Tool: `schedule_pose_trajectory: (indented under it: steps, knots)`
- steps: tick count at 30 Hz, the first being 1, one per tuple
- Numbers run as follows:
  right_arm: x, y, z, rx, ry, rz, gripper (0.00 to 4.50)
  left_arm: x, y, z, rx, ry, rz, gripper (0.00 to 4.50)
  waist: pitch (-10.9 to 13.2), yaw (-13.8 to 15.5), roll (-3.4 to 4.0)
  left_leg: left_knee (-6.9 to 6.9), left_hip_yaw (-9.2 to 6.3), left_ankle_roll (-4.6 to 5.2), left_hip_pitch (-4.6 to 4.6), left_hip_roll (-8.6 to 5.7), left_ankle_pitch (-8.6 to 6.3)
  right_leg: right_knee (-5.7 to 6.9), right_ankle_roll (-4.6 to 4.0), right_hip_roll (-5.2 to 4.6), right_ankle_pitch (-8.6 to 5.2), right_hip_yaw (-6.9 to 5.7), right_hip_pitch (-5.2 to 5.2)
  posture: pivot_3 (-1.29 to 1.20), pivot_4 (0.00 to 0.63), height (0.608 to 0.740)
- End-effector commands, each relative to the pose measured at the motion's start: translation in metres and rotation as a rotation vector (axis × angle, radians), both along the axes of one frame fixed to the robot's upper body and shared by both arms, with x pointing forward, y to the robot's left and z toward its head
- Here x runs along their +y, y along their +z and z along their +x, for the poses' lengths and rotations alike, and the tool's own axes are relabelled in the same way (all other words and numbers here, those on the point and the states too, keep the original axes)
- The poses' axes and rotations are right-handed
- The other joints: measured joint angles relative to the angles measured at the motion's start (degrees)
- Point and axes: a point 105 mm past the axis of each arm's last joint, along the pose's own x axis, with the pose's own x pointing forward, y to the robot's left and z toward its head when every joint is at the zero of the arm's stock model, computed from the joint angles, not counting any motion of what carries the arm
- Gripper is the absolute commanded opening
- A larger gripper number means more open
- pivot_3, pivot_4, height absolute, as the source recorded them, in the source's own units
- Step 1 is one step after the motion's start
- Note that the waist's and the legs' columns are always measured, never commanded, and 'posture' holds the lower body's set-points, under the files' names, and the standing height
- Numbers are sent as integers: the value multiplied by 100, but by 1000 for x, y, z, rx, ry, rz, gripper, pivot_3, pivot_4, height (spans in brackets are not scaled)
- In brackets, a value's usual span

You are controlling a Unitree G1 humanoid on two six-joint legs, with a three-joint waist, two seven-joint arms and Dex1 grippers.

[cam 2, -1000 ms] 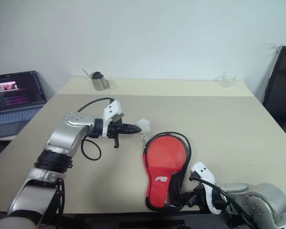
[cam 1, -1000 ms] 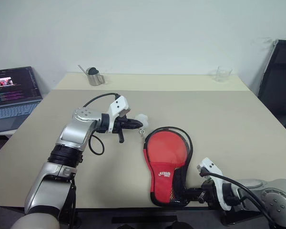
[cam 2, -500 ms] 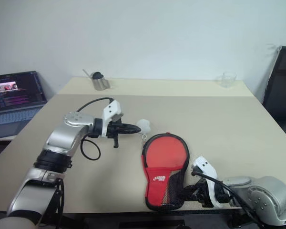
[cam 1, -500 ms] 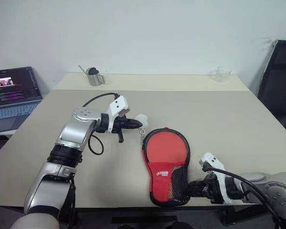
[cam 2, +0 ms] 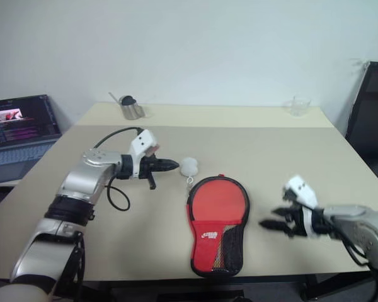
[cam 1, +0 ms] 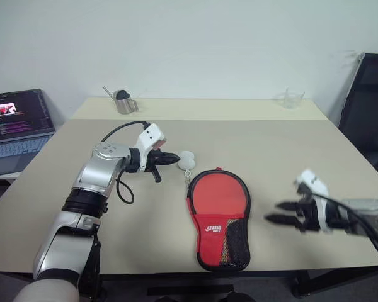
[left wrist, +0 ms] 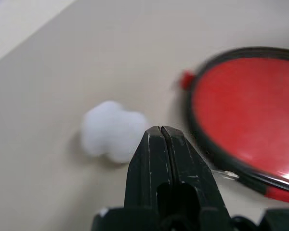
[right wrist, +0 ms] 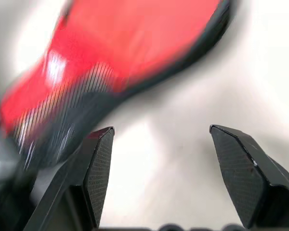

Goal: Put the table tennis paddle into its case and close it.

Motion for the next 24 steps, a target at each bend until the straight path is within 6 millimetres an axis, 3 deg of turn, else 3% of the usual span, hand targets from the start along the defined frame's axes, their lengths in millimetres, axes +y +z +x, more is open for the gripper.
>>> schedule_pose_trajectory:
  steps: [1,7,12,19,23,24]
  knots:
    - [17,40,25,-281,-75,91,3472,6,16,19,-55,120,-28,0,-1,5,-1,-1,-3,0,0,1,0,-1,0,1,0,-3,2,0,150,740]
    - [79,29,52,-383,-130,238,3472,-16,8,35,19,193,-104,0,-1,12,-1,-6,8,0,-17,2,0,-21,1,-1,0,0,-4,0,150,740]
    - [113,-19,59,-417,-110,127,3472,-30,12,41,40,203,-161,0,-1,11,-1,-7,20,0,-22,0,-1,-29,6,-6,3,4,-8,0,150,740]
    - [117,-82,56,-307,-84,35,3472,-38,11,41,53,185,-177,0,-2,8,-3,-4,21,-1,-17,1,0,-18,5,-5,3,4,-8,0,150,740]
    - [119,-83,53,-296,-46,68,4421,-38,18,41,42,178,-193,0,-3,7,-4,0,17,-2,-4,2,1,-4,5,-5,4,2,2,0,150,740]
    - [119,-81,52,-293,-37,82,4468,-37,19,41,40,177,-193,0,-3,6,-4,0,17,-2,-2,2,1,1,4,-5,4,3,1,0,150,740]
